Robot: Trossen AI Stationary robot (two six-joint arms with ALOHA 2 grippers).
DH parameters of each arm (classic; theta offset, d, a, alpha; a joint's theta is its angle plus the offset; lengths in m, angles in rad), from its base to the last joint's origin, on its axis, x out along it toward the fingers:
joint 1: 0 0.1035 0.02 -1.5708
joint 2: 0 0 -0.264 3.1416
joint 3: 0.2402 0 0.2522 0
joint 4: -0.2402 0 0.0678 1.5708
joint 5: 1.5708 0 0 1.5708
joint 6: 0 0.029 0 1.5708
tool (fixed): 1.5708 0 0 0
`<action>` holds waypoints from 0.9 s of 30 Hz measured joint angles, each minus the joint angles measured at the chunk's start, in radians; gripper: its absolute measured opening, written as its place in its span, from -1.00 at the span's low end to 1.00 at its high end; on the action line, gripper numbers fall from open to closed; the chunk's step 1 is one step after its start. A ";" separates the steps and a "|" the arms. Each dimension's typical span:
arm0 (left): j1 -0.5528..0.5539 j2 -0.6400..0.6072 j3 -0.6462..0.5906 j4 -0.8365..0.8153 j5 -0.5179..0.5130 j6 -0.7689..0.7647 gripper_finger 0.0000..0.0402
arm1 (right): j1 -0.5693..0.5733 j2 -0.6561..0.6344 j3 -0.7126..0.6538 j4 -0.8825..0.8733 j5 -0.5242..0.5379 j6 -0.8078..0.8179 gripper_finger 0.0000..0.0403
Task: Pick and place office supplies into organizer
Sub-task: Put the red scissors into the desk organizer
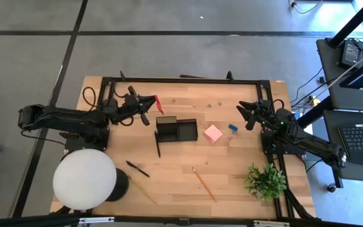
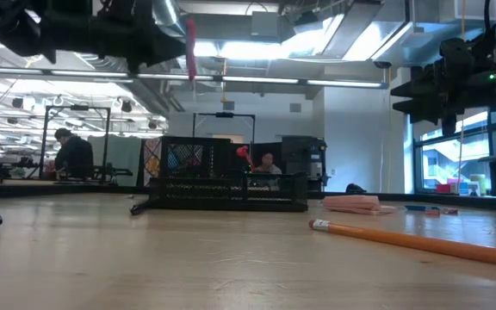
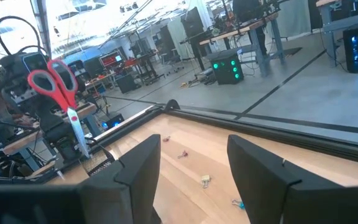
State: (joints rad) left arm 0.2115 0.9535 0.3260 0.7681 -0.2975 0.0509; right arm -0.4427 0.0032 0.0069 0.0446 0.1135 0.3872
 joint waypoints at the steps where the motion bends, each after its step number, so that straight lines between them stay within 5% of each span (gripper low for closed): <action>1: 0.000 0.000 -0.008 0.000 -0.004 0.000 -0.88 | 0.000 0.000 0.000 0.000 0.000 0.000 -0.05; 13: 0.000 0.056 -0.045 0.033 -0.052 -0.038 -0.88 | 0.000 0.000 0.000 0.000 0.000 0.000 -0.05; 27: 0.007 0.301 -0.045 0.247 -0.048 -0.064 -0.88 | 0.000 0.000 0.000 0.000 0.000 0.001 -0.05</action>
State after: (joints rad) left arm 0.2184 1.2541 0.2812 1.0150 -0.3460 -0.0128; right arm -0.4431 0.0036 0.0071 0.0448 0.1139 0.3880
